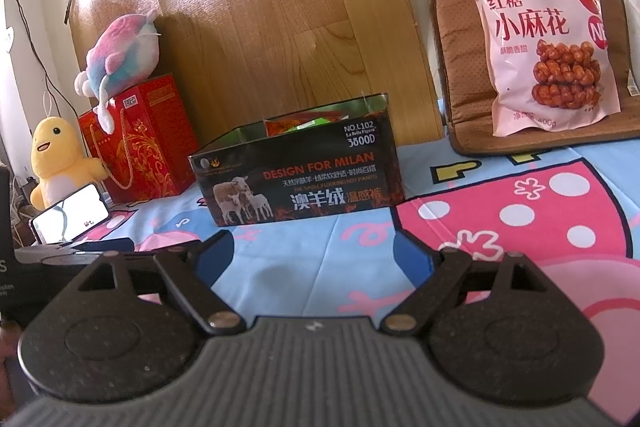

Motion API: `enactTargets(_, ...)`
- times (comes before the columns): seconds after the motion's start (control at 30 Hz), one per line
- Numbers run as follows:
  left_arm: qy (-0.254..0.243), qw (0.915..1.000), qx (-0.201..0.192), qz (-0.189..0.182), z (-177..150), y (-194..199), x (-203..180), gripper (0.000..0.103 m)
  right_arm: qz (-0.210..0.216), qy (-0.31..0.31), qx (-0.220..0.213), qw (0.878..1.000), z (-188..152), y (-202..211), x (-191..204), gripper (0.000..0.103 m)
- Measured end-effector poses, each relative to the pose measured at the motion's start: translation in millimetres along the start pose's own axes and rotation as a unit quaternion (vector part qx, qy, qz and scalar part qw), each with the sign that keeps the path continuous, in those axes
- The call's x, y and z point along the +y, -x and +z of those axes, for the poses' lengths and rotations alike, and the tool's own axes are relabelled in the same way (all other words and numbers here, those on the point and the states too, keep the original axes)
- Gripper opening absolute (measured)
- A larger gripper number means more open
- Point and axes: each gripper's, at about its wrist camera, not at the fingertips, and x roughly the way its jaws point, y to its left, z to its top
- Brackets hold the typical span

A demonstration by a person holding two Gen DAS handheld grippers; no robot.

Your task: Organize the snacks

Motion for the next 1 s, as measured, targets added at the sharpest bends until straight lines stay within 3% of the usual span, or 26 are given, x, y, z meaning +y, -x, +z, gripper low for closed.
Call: enactTargets(1.0, 0.001, 0.9999, 0.001, -0.011, -0.2, 0.1, 1.0, 0.103, -0.002, 0.000, 0.002, 1.000, -0.3, -0.7, 0.3, 0.089)
